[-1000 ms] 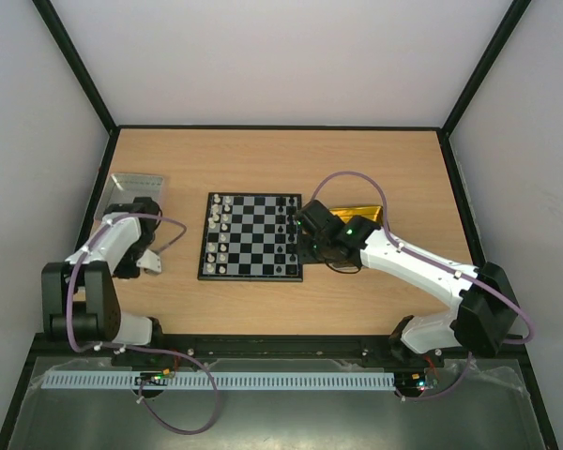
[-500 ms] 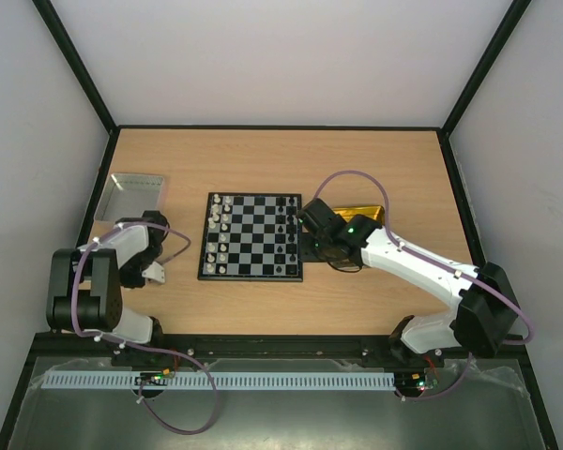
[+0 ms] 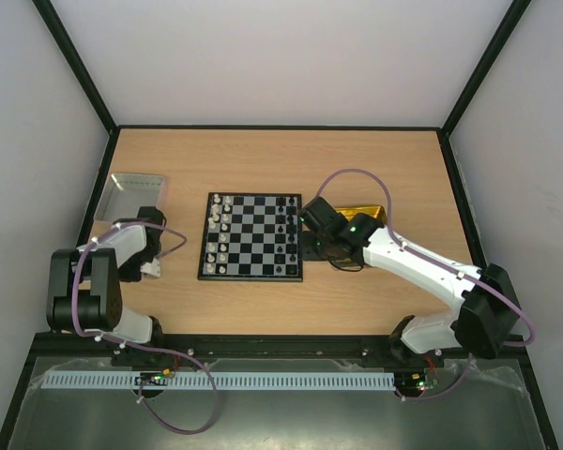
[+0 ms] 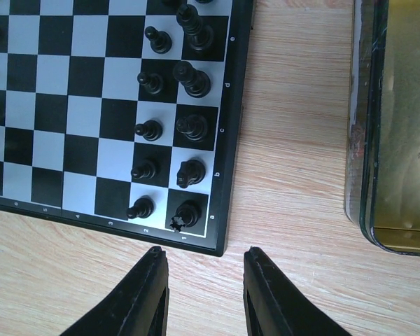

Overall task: Set up the chess pieces on the board
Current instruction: Place the chess piece at the center of the board.

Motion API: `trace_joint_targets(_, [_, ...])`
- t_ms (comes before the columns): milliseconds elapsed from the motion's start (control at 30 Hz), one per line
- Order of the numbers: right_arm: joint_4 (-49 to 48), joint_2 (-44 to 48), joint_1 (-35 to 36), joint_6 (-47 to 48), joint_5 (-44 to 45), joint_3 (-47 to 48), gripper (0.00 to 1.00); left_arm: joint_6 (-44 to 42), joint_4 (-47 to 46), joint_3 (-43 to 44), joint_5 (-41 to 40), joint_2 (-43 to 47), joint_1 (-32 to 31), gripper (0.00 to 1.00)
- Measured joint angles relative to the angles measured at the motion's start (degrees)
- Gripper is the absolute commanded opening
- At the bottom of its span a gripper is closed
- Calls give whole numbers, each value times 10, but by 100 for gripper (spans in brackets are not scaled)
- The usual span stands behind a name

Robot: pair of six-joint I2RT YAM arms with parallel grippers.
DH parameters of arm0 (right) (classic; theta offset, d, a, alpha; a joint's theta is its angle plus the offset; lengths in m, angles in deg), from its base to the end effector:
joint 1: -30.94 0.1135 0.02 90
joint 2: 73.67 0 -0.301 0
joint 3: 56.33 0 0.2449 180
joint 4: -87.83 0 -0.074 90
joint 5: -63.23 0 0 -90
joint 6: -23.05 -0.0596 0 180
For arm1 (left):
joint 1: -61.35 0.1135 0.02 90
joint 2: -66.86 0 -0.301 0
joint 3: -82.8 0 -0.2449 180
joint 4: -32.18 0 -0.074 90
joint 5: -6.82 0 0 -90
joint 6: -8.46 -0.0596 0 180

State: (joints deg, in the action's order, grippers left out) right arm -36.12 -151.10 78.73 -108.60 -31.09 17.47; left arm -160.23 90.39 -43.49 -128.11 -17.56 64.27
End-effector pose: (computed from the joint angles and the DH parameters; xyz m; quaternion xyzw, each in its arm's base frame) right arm 0.1756 0.2002 0.2766 -0.0615 0.9626 0.2097 0.1601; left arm 0.2011 0.0524 0.1718 -0.5646 -0.7315 -0.2949 0.2431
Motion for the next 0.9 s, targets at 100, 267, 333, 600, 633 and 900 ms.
trace_joint_targets(100, [1, 5, 0, -2, 2, 0, 29, -5, -12, -4, -10, 0, 0, 13])
trace_joint_targets(267, [1, 13, -1, -4, 2, 0, 29, -12, -39, -23, -36, 0, 0, 10])
trace_joint_targets(333, [2, 15, -1, -4, 2, 0, 29, -15, -47, -31, -48, -1, 0, 10])
trace_joint_targets(600, [1, 19, -1, -8, 2, 0, 29, -17, -73, -40, -92, -23, 0, 14])
trace_joint_targets(633, [1, 19, -1, -8, 2, 0, 29, -16, -76, -41, -96, -26, 0, 14])
trace_joint_targets(900, [1, 30, -1, -9, 2, -1, 29, 0, -85, -50, -126, -40, -9, 19])
